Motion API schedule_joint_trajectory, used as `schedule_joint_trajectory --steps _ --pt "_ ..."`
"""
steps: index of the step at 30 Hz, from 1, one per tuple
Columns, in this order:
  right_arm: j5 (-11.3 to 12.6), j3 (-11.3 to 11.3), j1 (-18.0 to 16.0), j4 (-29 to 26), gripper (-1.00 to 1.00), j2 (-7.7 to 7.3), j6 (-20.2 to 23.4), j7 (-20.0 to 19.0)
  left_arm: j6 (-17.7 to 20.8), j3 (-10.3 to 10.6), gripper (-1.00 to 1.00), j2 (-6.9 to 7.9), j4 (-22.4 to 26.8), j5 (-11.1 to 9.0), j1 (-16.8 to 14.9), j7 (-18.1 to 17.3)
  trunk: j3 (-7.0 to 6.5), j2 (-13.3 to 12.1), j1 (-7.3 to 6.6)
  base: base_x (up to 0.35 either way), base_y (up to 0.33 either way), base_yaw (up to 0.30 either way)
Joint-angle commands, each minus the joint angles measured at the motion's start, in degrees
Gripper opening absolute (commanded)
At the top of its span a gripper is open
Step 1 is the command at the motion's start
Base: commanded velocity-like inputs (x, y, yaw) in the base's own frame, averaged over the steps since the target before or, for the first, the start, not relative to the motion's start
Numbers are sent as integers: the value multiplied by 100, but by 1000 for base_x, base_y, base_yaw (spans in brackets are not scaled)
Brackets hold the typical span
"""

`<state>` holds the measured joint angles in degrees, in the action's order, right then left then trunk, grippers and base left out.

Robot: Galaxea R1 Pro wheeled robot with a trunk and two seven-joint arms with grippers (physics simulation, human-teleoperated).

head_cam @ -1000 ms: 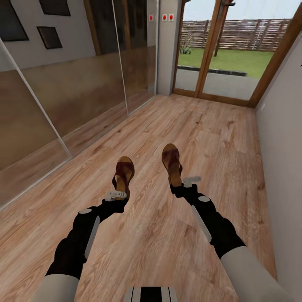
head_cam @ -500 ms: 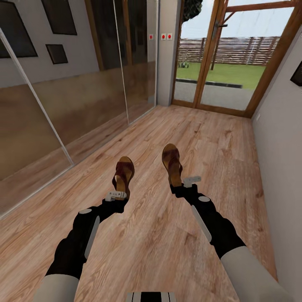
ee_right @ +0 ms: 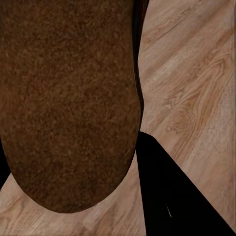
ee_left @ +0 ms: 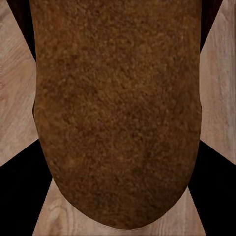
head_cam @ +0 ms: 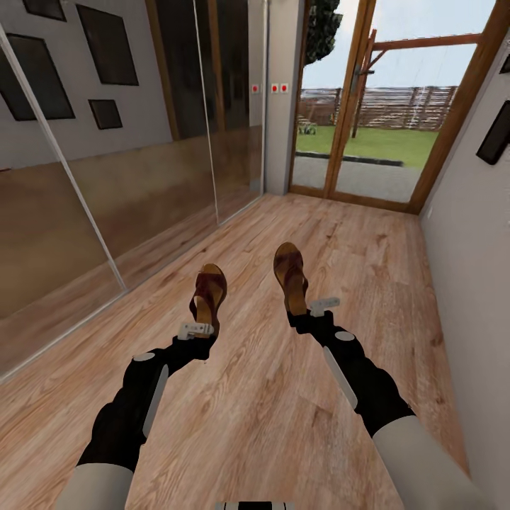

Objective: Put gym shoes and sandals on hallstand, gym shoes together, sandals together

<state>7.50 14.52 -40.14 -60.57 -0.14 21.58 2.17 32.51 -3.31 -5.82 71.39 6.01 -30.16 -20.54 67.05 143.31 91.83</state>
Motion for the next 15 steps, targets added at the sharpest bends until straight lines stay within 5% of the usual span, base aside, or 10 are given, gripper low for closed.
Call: schedule_joint_trajectory --steps 1,8,15 --pt "76 7 -2 -7 -100 -3 31 38 19 -20 -100 -7 6 69 -4 -56 -27 0 -3 0 0 0" --pt "76 7 -2 -7 -100 -3 31 38 19 -20 -100 -7 6 72 -3 -56 -240 -87 -60 0 0 0" --pt "69 7 -2 -7 -100 -2 31 39 19 -20 -100 -7 6 74 -3 -56 -290 -87 -60 0 0 0"
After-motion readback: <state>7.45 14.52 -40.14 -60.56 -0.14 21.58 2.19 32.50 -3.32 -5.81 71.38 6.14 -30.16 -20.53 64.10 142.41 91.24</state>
